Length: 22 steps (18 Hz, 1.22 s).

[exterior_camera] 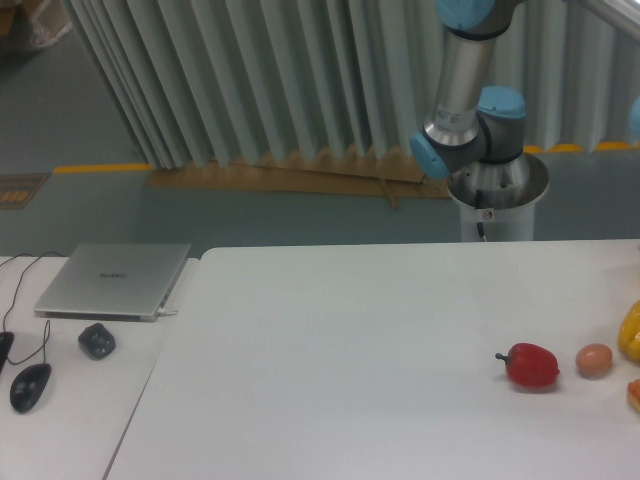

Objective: Place the green pepper on the table

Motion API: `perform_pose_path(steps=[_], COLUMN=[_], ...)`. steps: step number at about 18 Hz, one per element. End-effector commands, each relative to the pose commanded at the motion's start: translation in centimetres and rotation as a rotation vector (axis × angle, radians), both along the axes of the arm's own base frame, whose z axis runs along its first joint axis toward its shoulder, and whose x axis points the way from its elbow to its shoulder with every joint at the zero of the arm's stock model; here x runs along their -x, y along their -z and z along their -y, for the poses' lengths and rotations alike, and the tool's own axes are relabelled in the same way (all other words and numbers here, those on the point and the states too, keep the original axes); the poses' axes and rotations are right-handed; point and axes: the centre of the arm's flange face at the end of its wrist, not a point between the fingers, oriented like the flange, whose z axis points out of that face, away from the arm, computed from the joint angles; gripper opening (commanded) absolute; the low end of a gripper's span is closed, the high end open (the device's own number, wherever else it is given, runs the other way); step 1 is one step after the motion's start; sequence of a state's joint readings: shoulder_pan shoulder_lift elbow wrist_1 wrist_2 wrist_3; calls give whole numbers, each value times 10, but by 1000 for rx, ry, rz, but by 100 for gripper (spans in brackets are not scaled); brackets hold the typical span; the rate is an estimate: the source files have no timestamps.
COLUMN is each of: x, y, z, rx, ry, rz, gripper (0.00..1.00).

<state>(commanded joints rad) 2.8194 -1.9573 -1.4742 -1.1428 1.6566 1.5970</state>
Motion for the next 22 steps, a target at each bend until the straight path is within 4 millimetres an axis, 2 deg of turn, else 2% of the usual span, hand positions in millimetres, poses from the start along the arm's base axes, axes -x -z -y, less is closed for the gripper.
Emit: perform_pose_path(steps=[2, 9, 15, 22], x=[10, 30, 46, 61], y=[14, 24, 32, 54], z=[7, 21, 18, 13], rx=[6, 4, -1, -1], ry=[-22, -47, -52, -44], rz=[17, 23, 13, 5], gripper=[100, 100, 100, 100])
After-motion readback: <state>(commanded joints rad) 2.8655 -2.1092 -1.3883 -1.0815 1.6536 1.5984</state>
